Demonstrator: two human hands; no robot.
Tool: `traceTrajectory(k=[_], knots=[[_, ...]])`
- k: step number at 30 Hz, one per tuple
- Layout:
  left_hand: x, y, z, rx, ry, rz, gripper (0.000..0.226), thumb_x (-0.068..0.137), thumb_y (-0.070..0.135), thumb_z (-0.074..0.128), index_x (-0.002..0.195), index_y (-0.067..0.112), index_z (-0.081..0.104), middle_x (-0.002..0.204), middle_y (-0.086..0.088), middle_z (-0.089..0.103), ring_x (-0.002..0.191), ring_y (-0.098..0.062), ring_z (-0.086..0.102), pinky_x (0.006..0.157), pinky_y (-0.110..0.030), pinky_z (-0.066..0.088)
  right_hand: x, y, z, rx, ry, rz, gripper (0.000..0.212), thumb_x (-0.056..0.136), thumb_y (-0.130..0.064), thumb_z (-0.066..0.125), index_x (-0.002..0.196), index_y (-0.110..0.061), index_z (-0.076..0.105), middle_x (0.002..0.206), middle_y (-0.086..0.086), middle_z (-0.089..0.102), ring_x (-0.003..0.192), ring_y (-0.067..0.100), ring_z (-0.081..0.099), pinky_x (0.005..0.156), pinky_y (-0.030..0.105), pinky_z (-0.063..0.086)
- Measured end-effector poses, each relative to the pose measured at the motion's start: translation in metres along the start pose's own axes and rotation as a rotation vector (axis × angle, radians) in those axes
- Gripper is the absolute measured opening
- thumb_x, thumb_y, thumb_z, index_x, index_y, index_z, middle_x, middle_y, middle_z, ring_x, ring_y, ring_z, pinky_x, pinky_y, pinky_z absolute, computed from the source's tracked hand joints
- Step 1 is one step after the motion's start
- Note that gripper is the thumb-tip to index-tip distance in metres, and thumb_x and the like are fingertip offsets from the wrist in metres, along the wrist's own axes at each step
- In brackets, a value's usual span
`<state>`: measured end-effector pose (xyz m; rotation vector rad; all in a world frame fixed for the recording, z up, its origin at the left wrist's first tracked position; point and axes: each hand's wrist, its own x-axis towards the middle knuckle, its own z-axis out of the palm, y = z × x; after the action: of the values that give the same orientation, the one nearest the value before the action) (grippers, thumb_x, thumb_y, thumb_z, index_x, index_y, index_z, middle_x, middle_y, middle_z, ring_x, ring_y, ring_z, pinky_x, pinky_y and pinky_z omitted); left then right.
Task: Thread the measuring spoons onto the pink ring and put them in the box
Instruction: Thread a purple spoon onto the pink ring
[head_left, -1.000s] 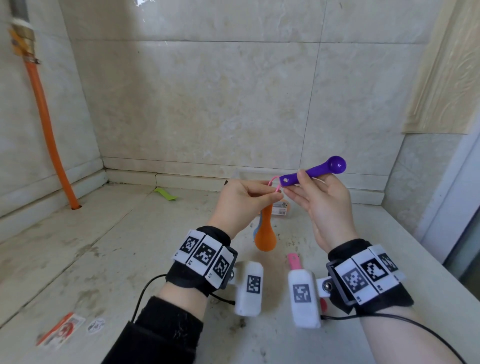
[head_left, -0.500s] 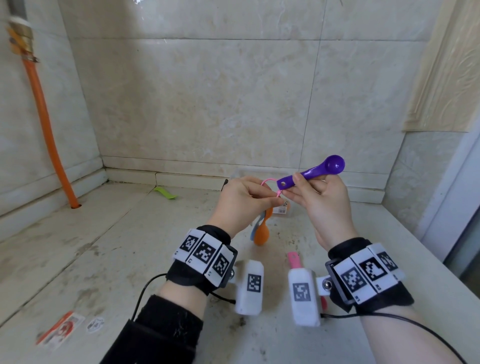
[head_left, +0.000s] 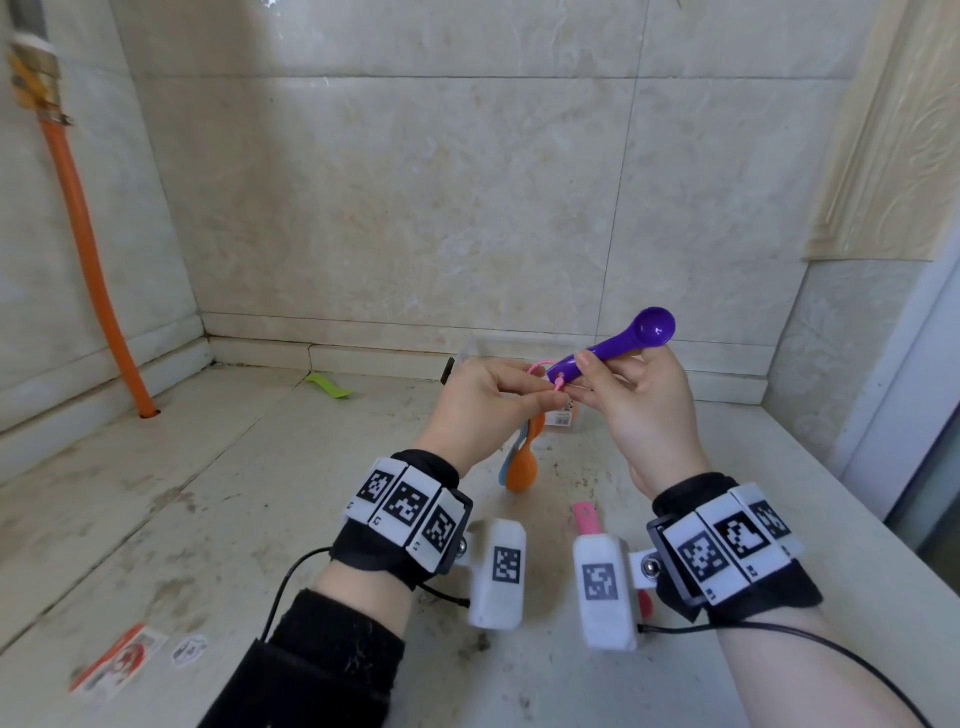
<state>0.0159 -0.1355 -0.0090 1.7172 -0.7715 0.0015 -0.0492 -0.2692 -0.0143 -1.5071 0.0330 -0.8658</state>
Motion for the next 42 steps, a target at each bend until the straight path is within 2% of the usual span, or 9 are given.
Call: traceTrajectory(k=[5,9,13,16,20,26,29,35,42], knots=[[0.001,0.001,-0.001,0.056,0.061,-0.019,0.013,0.076,0.028,0.078,0.089,0.028,0.078,0.130,0.013,0.054,0.121,-0.004,0.046,0.097,-0.028,0.035,0.000,-0.002,0.000,0.053,0.036,-0.013,0.010,0.089,-0.009,0.066,0.092,-0.011,0.057,0.084,0.006,0.076,0.079,0.021,0.075,0.072,0.028,0.059],[0.001,0.002,0.002,-0.020,0.134,-0.008,0.008,0.078,0.023,0.077,0.085,0.027,0.076,0.107,0.008,0.059,0.103,-0.012,0.059,0.094,-0.035,0.049,0.001,-0.004,-0.001,0.141,0.100,0.005,0.010,0.089,-0.008,0.067,0.092,-0.007,0.057,0.081,0.009,0.075,0.078,0.023,0.075,0.068,0.026,0.059],[0.002,-0.001,0.001,0.020,0.171,0.086,0.006,0.081,0.022,0.074,0.085,0.023,0.077,0.078,0.009,0.062,0.072,0.007,0.055,0.069,-0.008,0.044,0.002,-0.005,-0.001,0.161,0.143,0.029,0.018,0.088,-0.005,0.066,0.099,0.003,0.056,0.079,0.012,0.075,0.073,0.025,0.074,0.065,0.025,0.057],[0.001,-0.001,0.000,-0.038,0.138,0.063,0.007,0.084,0.020,0.071,0.083,0.021,0.077,0.066,0.014,0.068,0.061,0.004,0.060,0.062,-0.013,0.049,0.003,-0.007,-0.002,0.201,0.181,0.073,0.022,0.087,-0.004,0.066,0.104,0.000,0.053,0.078,0.014,0.073,0.068,0.024,0.073,0.062,0.025,0.056],[0.002,-0.001,0.000,-0.034,0.195,0.060,0.011,0.087,0.024,0.067,0.077,0.029,0.070,0.057,0.018,0.066,0.056,0.006,0.061,0.057,-0.010,0.048,0.002,-0.009,-0.001,0.294,0.187,0.133,0.021,0.088,-0.005,0.064,0.100,-0.016,0.051,0.080,0.012,0.070,0.063,0.021,0.072,0.059,0.025,0.056],[0.004,0.000,-0.001,-0.077,0.213,0.018,0.017,0.091,0.022,0.061,0.076,0.026,0.069,0.059,0.013,0.064,0.056,0.003,0.058,0.062,-0.018,0.051,0.004,-0.006,-0.002,0.431,0.219,0.314,0.042,0.088,0.000,0.061,0.121,-0.014,0.039,0.103,0.019,0.059,0.060,0.018,0.071,0.058,0.026,0.056],[0.004,-0.001,-0.002,-0.048,0.233,0.053,0.019,0.092,0.024,0.059,0.076,0.028,0.068,0.063,0.011,0.065,0.060,-0.002,0.058,0.066,-0.024,0.053,0.004,-0.005,-0.004,0.384,0.185,0.409,0.046,0.087,0.000,0.063,0.124,-0.015,0.040,0.106,0.021,0.062,0.059,0.017,0.070,0.056,0.026,0.056],[0.007,-0.003,-0.005,-0.127,0.334,0.075,0.020,0.094,0.023,0.055,0.078,0.028,0.067,0.063,0.012,0.065,0.060,-0.003,0.059,0.065,-0.023,0.050,0.004,0.000,-0.005,0.213,0.067,0.454,0.020,0.088,-0.019,0.067,0.106,-0.012,0.060,0.097,0.010,0.069,0.060,0.018,0.070,0.052,0.027,0.055],[0.006,0.001,-0.004,-0.182,0.318,0.082,0.022,0.096,0.019,0.052,0.080,0.024,0.067,0.069,0.008,0.064,0.064,-0.006,0.059,0.066,-0.022,0.052,0.001,0.008,-0.002,-0.074,-0.166,0.535,0.026,0.087,-0.024,0.068,0.102,-0.003,0.070,0.092,0.011,0.070,0.081,0.019,0.067,0.068,0.030,0.058]])
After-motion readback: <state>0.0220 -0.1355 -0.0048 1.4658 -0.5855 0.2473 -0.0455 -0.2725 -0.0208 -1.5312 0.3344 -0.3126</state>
